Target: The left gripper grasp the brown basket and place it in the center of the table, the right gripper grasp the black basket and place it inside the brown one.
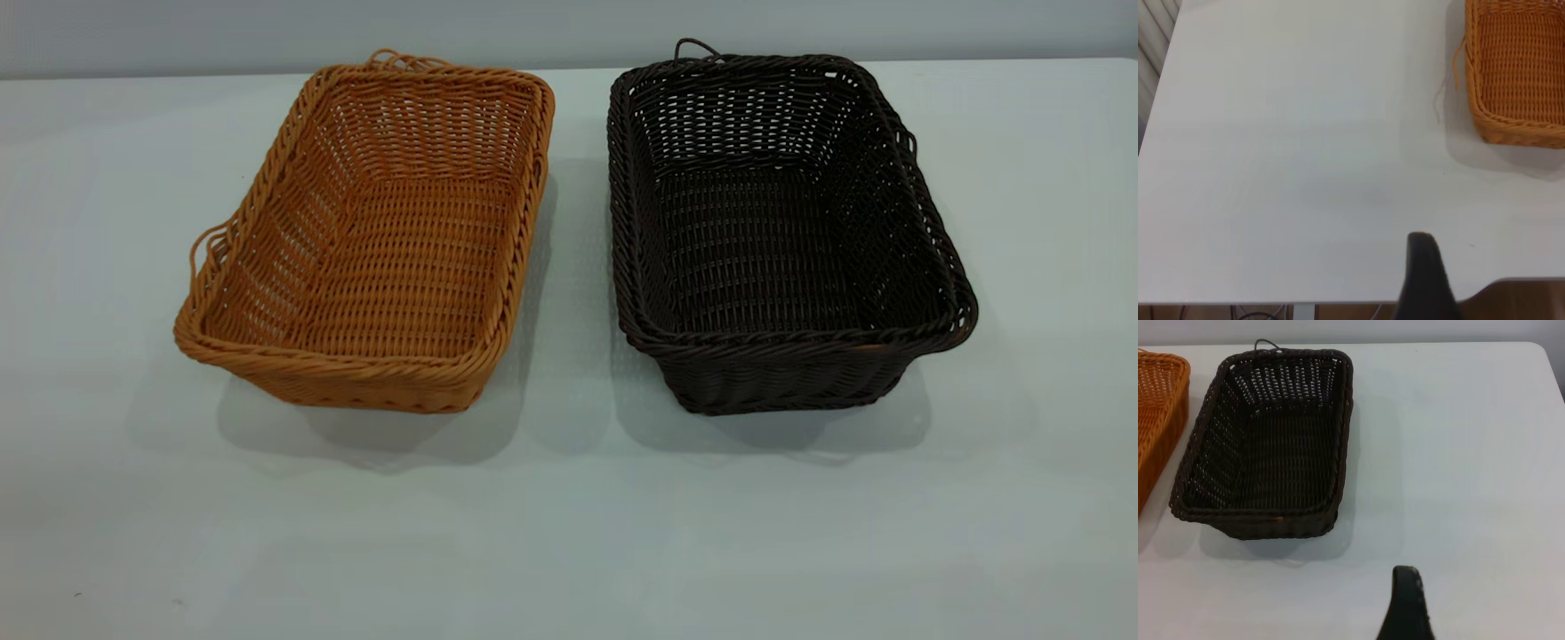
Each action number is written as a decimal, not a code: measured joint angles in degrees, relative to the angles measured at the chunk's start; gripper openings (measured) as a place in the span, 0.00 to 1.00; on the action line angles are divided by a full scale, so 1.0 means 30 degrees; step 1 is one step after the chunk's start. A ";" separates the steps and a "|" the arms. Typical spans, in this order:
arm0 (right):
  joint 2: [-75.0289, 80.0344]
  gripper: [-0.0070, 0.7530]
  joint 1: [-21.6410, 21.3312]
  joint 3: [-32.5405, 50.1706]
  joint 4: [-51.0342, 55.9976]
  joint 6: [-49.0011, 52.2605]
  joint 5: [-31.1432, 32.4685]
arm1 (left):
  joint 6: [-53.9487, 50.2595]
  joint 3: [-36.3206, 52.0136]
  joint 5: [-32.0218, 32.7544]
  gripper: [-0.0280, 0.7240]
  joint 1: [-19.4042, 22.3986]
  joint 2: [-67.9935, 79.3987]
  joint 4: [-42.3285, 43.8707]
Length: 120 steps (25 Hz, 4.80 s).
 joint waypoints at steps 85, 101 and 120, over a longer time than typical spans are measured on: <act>4.1365 0.76 0.7262 -0.6909 3.2860 -0.1269 -1.8379 | 0.2755 -1.4683 -1.4193 0.80 -0.1629 3.9800 -0.3582; 4.1711 0.41 0.7262 -0.6909 3.2860 -0.1302 -1.8501 | 0.3131 -1.7791 -1.4007 0.46 -0.3318 4.4961 -0.3872; 4.0447 0.13 0.0376 -0.9285 2.8295 -0.6038 -1.1917 | 1.0359 -1.7973 -1.5195 0.15 -0.4033 4.4939 -0.3502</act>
